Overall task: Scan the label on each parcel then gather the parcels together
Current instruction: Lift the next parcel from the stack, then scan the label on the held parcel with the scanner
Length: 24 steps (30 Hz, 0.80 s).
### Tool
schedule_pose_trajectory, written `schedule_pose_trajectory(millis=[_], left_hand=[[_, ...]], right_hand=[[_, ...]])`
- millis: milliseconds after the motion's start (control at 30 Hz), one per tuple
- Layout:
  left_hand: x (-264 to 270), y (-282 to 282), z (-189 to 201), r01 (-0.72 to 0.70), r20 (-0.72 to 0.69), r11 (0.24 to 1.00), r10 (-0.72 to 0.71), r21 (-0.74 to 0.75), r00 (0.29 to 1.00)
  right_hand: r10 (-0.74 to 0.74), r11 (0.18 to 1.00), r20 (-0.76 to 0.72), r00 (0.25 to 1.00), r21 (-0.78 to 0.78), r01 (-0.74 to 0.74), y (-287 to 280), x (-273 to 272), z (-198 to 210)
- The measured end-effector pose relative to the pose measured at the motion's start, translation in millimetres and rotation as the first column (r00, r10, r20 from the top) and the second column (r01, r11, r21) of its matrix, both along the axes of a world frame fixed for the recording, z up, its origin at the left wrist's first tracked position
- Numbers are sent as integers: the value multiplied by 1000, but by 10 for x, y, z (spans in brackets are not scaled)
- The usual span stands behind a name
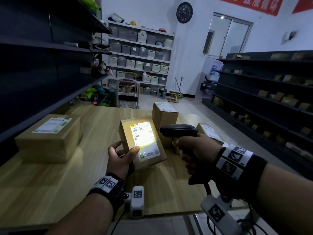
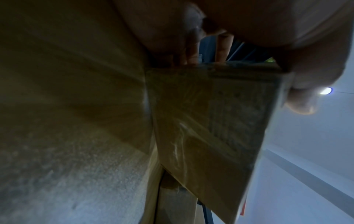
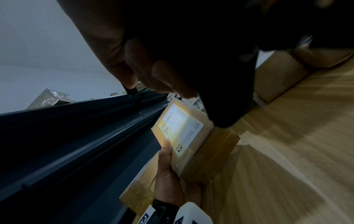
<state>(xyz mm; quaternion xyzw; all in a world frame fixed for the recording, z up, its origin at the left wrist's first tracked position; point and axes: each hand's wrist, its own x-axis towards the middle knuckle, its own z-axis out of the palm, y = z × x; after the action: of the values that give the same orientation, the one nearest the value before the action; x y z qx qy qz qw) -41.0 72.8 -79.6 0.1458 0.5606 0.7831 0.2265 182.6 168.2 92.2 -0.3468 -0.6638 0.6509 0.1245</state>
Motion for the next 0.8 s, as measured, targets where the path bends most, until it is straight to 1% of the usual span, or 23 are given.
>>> schedule_pose_trajectory(millis=[233,467,667,800], left_hand=[[12,-3,11,-15,-35,1000,14,-8,999],[37,-30,29,-11,-32,999,10,-30,999],[67,-33,51,-11,-8,1000,11,0,1000],[62,-29,46,-6,-6,1000,6,-2,1000]], right_hand=[[-11,1000,1,1000,21,11,1,-8,21],[-17,1000,7,1000,14,17,-5,-6,13],[-37,999,6,999,-13,37,-3,-25,29],[-23,1000,15,1000,-13,23,-16,-14,33]])
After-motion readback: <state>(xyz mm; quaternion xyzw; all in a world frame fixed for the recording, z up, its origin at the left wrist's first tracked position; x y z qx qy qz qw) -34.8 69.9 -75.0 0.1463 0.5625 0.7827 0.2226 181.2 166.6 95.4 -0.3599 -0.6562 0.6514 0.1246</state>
